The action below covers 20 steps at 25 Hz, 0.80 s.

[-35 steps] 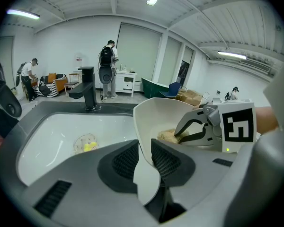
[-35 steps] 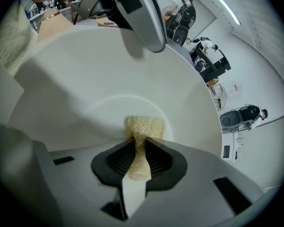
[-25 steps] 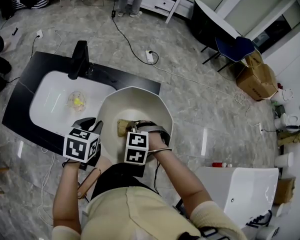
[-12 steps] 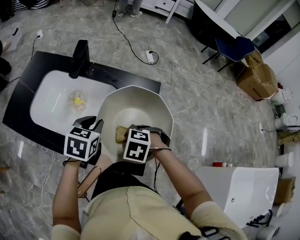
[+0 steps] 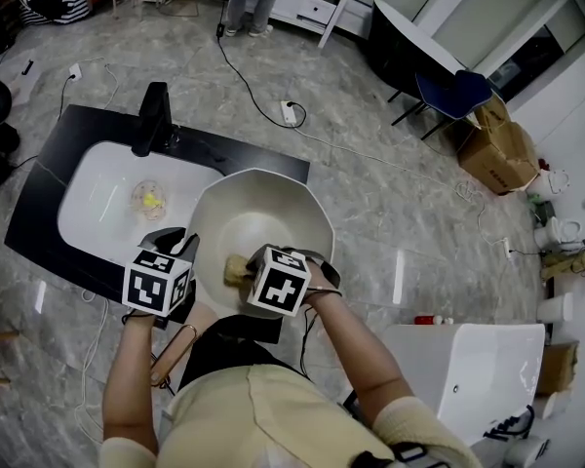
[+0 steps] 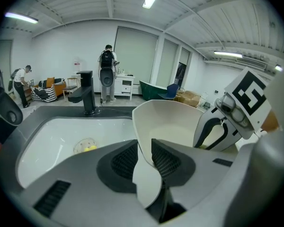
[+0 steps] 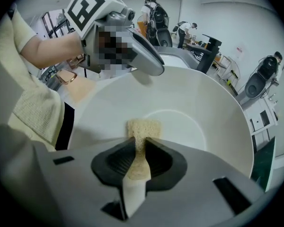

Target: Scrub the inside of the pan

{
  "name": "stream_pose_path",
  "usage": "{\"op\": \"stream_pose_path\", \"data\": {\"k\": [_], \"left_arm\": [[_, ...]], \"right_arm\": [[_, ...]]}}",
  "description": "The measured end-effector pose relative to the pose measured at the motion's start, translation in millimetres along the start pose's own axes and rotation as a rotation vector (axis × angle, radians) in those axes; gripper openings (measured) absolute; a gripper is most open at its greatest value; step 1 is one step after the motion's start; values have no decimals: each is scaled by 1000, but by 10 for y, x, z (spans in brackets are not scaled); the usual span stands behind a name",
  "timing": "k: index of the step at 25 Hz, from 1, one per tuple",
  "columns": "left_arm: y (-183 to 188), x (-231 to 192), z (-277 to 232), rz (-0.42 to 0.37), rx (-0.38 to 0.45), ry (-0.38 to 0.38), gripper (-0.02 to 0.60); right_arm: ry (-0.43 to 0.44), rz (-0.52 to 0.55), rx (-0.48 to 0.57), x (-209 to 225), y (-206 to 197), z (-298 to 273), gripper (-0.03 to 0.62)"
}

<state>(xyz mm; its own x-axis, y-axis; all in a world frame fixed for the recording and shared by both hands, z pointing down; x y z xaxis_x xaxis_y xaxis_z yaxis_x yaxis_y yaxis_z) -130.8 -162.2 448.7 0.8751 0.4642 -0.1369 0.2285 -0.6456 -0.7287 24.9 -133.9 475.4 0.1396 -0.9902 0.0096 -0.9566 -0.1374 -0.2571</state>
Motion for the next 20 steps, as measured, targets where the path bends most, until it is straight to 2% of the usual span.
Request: {"op": "stream_pose_path", "data": {"k": [4,10,20], "left_arm": [[-5,16,-3,-14,8,-1,91],[34,37,24,-75,15,14,91],[88,-23,220,-71,70,43,91]], "right_arm": [[-45,-47,46,27,-74,93,77],[-131,-120,143,85,-141,276,77],[-224,-195,258,71,-198,426,77]]}}
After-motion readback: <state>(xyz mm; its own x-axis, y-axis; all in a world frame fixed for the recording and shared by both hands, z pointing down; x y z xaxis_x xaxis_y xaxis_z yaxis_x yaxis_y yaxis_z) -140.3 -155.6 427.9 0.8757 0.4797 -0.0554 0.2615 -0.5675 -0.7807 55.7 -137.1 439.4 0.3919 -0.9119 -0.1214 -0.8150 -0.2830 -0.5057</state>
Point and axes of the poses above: the fingertips, and each gripper's own axes: z backward along the fingers, x to its right, y out of its top, the point moved 7 cm from there along z, backward along the fingers, and after that the axes turned 4 degrees about -x, right-handed, at the moved point
